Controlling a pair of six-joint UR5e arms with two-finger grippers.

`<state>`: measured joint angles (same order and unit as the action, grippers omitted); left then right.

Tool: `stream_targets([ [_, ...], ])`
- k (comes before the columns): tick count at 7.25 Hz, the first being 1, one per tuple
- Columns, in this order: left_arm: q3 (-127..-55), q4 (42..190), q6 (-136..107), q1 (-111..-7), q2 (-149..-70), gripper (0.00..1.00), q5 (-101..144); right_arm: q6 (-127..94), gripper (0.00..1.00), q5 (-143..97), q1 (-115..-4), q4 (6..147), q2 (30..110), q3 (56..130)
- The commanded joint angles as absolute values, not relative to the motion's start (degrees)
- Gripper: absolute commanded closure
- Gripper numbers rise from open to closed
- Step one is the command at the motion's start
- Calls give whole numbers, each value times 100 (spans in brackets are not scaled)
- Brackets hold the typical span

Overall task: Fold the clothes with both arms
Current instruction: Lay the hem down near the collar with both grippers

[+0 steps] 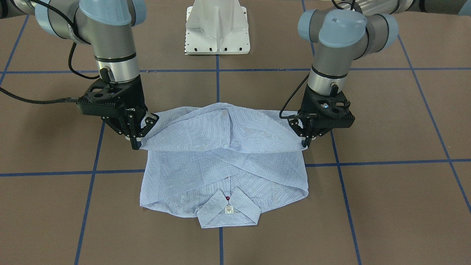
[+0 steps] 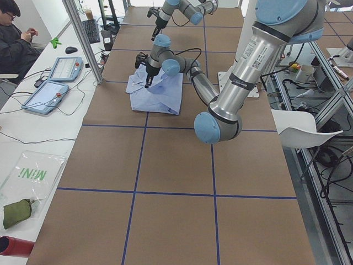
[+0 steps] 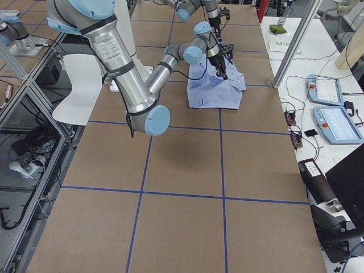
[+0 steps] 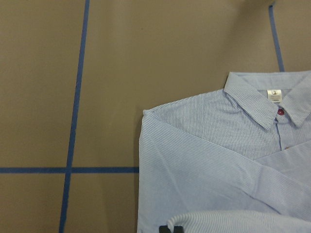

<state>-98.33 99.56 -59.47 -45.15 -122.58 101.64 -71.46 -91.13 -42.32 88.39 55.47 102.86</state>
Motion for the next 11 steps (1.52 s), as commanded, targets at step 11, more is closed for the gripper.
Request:
stream_targets([
  [11,-7717,11936,-5441,-4745,-12832,100,10176,-6768,100,-9114,-4307,7499,5089,8307],
])
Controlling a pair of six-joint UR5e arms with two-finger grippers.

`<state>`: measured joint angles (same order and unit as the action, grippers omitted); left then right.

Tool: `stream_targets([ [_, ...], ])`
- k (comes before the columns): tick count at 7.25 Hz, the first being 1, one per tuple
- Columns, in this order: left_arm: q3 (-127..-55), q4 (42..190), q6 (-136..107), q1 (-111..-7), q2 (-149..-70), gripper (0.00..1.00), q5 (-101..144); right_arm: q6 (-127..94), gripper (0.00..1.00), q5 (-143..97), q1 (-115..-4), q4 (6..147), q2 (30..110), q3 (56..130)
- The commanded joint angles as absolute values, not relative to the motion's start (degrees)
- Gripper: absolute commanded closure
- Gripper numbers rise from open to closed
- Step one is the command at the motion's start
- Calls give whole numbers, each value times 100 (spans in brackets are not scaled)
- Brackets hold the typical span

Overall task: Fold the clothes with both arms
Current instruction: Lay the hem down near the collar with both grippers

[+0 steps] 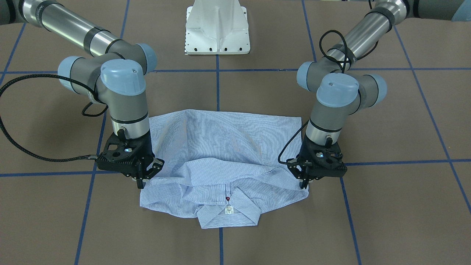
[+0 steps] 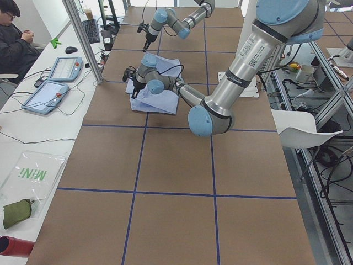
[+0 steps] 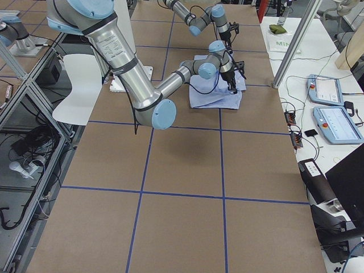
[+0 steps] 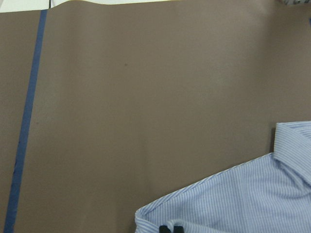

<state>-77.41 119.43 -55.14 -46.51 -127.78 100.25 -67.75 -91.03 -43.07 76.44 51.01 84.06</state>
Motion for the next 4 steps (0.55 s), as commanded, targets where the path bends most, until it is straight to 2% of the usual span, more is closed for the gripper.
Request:
stream_targets([
  [1,-7551,11944,-5275,-4772,-12867,100,10186,-6768,100,-9114,-4307,7140,5089,8019],
  [4,-7260,11971,-5037,-4772,-12946,100,10178,-6470,100,-9419,-4621,6812,5098,7813],
])
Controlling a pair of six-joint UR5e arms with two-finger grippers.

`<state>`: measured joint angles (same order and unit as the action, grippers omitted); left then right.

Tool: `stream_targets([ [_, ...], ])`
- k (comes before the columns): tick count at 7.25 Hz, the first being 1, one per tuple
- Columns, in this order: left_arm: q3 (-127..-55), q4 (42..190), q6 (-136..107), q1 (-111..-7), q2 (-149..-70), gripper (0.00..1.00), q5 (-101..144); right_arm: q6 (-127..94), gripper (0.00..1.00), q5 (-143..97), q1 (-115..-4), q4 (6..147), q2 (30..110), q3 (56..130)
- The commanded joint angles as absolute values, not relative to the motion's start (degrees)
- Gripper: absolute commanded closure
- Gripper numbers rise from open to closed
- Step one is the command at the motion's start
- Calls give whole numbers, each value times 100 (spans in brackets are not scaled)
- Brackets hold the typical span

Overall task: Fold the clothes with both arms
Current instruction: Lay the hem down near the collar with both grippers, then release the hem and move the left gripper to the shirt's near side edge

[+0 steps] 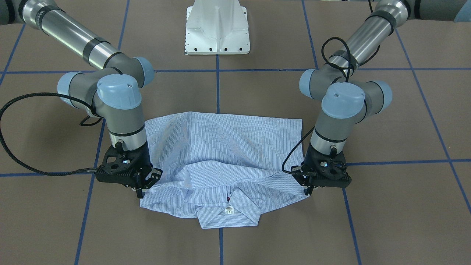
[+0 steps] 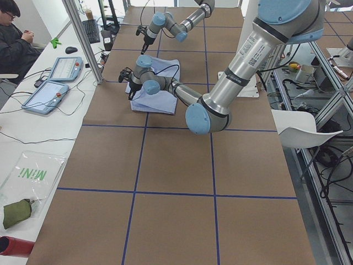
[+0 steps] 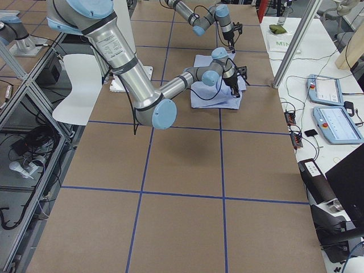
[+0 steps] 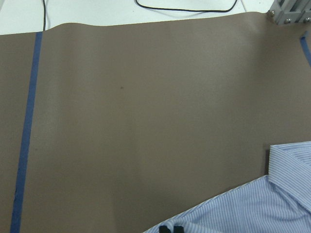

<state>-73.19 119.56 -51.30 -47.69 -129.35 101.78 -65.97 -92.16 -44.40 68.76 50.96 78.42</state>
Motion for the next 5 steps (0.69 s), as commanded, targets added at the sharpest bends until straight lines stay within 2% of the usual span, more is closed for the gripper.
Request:
stream_targets([
  [1,-7260,11979,-5036,-4772,-12946,100,10186,-6390,100,-9500,-4754,6794,5089,7840],
  [3,-7260,12032,-5010,-4781,-12929,100,10178,-6319,100,-9527,-4790,6794,5089,7814],
  [4,-7251,12041,-4888,-4781,-12894,1,10178,-6293,44,-9527,-4747,6794,5098,7787],
  [5,-7260,12285,-4565,-4816,-12841,0,10186,-6136,0,-9501,-4685,6794,5080,7770],
])
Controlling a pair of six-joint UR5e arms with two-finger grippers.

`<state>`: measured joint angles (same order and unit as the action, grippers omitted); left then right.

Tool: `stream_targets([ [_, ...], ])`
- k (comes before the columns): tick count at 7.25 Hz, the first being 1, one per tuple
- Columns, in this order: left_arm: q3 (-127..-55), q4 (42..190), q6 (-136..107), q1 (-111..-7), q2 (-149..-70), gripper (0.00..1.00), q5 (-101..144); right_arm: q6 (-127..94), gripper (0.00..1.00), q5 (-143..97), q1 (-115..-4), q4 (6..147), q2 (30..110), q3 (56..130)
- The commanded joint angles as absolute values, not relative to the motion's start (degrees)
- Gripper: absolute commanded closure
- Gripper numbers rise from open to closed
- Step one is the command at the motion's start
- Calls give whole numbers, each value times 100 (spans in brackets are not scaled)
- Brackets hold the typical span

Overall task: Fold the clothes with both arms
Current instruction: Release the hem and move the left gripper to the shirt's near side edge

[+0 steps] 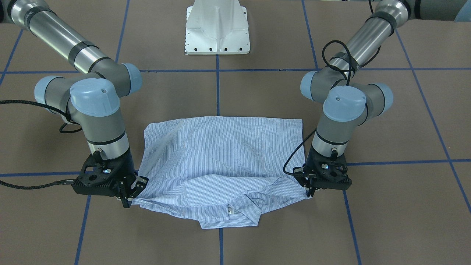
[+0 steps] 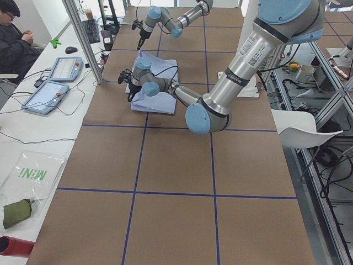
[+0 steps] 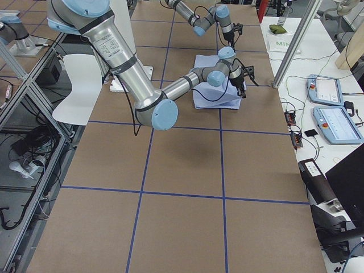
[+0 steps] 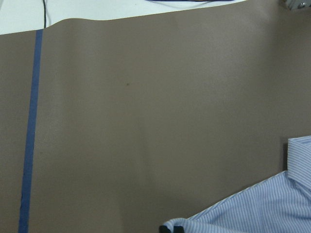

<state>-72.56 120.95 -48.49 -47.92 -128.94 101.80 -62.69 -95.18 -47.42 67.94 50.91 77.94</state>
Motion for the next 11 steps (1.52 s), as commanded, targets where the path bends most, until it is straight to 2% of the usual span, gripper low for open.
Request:
stream_targets([
  [1,-7338,12522,-4379,-4886,-12658,0,10352,-6100,0,-9544,-4693,6794,5080,7848],
  [4,-8863,12524,-4464,-4835,-11509,0,10916,-6073,0,-9905,-4711,6803,5202,8172],
  [6,-9464,12551,-4952,-4346,-10936,0,10873,-6073,0,-9879,-4711,6785,5247,8226],
  [9,-9466,12902,-5518,-3710,-10723,0,10662,-6073,0,-9861,-4693,6785,5247,8227],
  [10,-9448,12902,-5650,-3613,-10714,6,10513,-6073,0,-9853,-4676,6785,5247,8227],
  [11,-9448,12920,-5773,-3543,-10618,19,10460,-6073,0,-9853,-4676,6785,5256,8261],
])
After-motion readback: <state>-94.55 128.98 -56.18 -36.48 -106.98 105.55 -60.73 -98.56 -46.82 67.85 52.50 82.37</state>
